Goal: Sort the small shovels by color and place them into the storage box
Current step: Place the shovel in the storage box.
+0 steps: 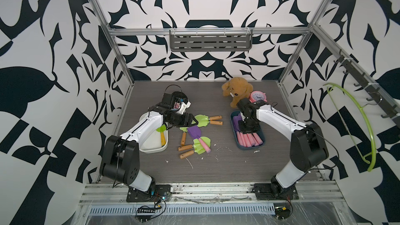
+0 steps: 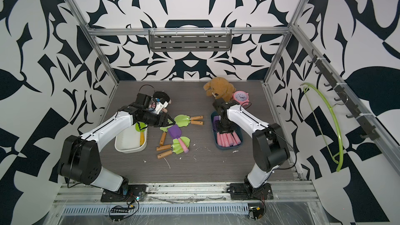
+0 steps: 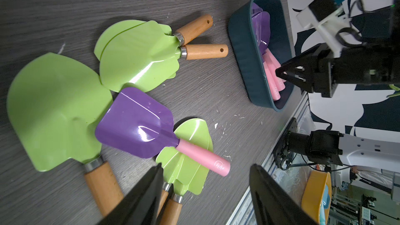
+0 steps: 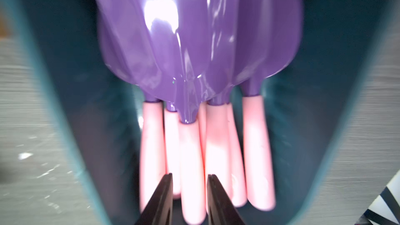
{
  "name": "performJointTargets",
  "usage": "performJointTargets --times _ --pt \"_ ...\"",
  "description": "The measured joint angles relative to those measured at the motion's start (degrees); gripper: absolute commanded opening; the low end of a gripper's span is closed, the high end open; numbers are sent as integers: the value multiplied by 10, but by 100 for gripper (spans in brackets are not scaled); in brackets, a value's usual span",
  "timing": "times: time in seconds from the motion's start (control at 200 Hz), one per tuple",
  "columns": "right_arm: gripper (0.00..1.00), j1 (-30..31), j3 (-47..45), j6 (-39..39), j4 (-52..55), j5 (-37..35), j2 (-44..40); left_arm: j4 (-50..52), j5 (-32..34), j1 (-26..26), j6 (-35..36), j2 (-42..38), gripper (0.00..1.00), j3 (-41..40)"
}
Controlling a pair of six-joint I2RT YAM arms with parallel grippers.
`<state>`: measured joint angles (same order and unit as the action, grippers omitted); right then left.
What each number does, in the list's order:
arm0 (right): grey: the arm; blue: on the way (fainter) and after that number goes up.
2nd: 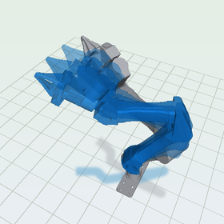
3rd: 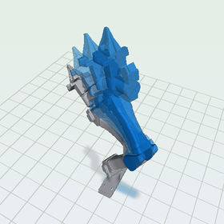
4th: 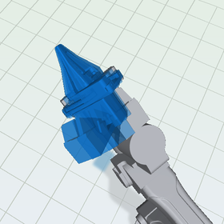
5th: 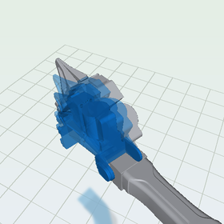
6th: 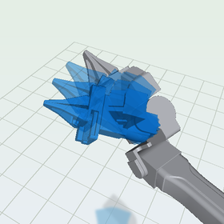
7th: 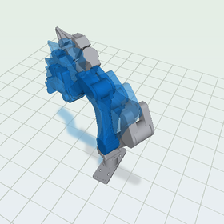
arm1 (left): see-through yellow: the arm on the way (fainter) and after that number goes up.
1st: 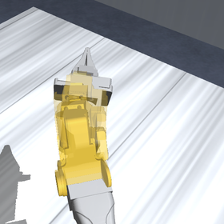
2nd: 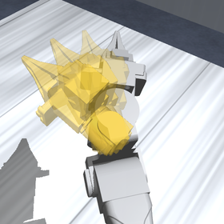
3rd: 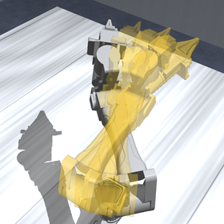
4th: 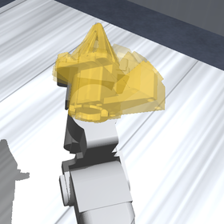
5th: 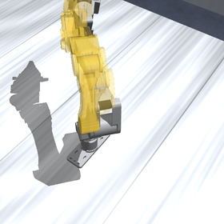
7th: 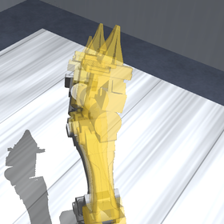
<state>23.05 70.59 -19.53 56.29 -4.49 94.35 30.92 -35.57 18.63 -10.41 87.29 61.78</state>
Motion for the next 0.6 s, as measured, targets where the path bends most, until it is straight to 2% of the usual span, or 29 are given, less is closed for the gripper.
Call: performJointTargets --times 0.17,0.365,0.6 --pt "30 -7 10 0 2 -12 5 -1 0 -5 0 -9 70 -4" --pt "23 -16 10 0 2 -23 53 -3 -1 -10 0 -18 70 -9" --pt "22 -19 3 1 -6 -24 71 -7 -2 -18 0 -24 70 -19"
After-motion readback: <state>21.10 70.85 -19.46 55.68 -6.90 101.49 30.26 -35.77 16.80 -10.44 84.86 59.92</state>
